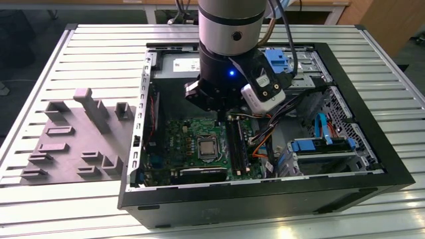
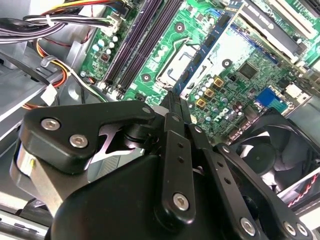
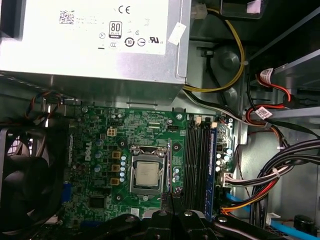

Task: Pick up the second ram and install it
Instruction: 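Insert the second ram into the second slot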

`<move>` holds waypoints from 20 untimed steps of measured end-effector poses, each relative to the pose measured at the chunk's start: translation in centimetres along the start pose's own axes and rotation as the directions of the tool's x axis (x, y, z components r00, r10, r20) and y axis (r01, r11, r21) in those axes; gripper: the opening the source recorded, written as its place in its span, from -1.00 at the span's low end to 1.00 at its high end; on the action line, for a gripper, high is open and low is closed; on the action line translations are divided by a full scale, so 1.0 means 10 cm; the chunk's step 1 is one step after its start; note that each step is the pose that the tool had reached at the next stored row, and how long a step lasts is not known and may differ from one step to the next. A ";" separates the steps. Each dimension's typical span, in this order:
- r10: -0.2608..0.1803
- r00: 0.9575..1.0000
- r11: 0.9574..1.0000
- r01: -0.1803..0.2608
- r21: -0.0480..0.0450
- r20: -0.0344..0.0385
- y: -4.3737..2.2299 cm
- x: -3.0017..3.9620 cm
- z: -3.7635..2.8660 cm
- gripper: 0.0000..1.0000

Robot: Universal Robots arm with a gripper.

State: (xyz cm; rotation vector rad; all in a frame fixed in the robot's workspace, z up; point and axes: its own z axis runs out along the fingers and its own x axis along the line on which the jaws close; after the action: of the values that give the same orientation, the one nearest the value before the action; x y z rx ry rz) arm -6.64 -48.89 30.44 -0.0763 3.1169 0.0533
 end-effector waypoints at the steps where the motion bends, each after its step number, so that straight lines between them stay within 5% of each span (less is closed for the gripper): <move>1: 0.000 1.000 1.000 0.000 0.000 0.000 0.000 -0.005 0.000 -0.76; 20: 0.000 1.000 1.000 0.000 0.000 0.000 -0.002 -0.056 0.012 -0.76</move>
State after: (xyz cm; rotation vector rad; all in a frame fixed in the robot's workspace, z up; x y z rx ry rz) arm -6.07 -48.88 30.34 -0.0760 3.1169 0.0533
